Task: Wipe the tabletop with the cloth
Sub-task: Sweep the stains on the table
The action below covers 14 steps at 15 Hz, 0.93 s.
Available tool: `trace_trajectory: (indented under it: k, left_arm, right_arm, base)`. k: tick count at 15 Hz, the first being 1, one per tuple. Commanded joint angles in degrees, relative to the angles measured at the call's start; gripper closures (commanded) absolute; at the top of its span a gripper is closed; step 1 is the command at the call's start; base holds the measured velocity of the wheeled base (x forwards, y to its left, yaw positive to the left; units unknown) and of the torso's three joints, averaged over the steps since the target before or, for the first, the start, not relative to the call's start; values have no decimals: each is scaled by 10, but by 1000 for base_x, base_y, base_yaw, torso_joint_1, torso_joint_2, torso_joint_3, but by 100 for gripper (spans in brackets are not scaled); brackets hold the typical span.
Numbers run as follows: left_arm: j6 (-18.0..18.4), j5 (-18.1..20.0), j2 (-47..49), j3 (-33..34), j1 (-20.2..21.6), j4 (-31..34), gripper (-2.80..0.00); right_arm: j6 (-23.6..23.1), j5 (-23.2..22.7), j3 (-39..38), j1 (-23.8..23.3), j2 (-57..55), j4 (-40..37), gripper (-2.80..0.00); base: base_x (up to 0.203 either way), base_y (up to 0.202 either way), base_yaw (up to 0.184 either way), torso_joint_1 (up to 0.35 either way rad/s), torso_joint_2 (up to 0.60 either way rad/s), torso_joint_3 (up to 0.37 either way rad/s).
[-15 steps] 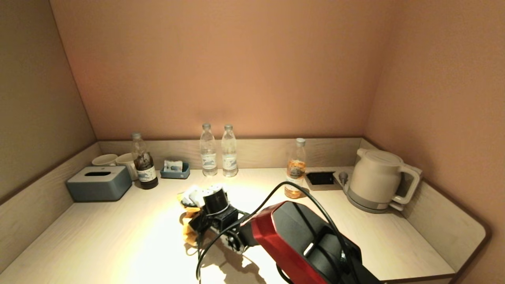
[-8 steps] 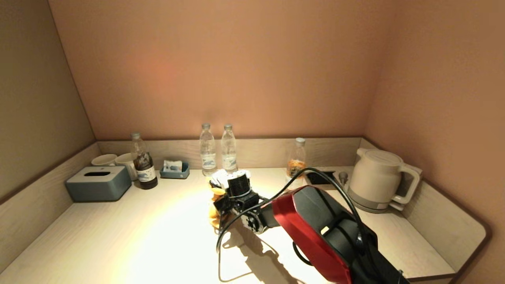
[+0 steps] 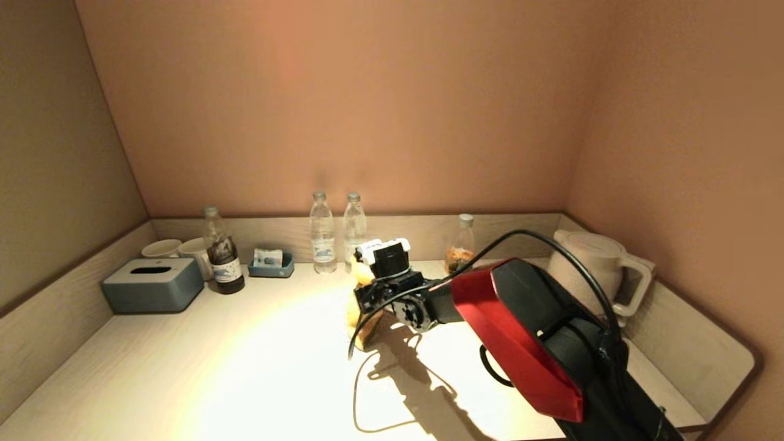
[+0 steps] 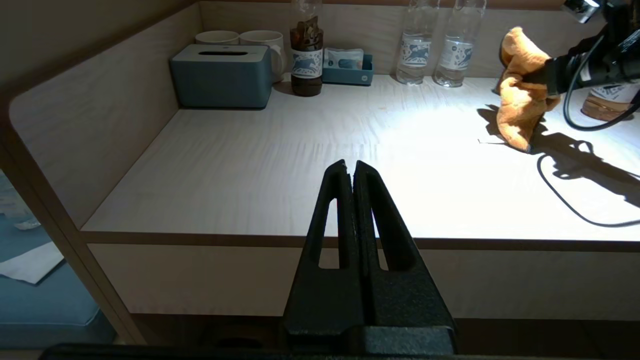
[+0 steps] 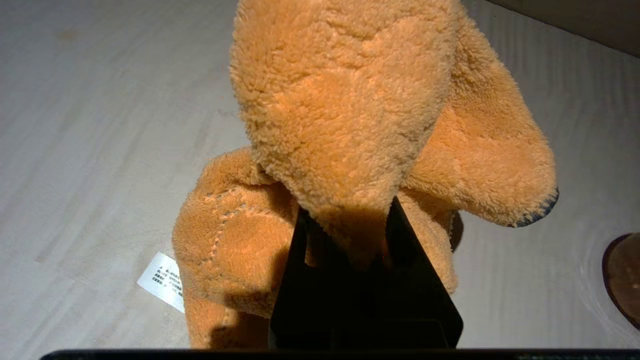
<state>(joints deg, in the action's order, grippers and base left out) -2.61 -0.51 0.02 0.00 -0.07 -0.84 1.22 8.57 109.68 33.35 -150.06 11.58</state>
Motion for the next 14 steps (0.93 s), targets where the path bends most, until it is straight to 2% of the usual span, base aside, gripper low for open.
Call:
trace_trajectory:
  k: [1, 10, 14]
  left_arm:
    - [0, 0, 0, 0, 0, 0, 0]
    - [0, 0, 0, 0, 0, 0, 0]
    - [0, 0, 0, 0, 0, 0, 0]
  right_arm:
    - [132, 0, -28, 2, 43, -218, 0]
    - [138, -5, -253, 29, 154, -239, 0]
    - [143, -5, -302, -9, 184, -238, 0]
  base:
    - [0, 0, 0, 0, 0, 0]
    - [0, 0, 0, 0, 0, 0]
    - [0, 0, 0, 0, 0, 0]
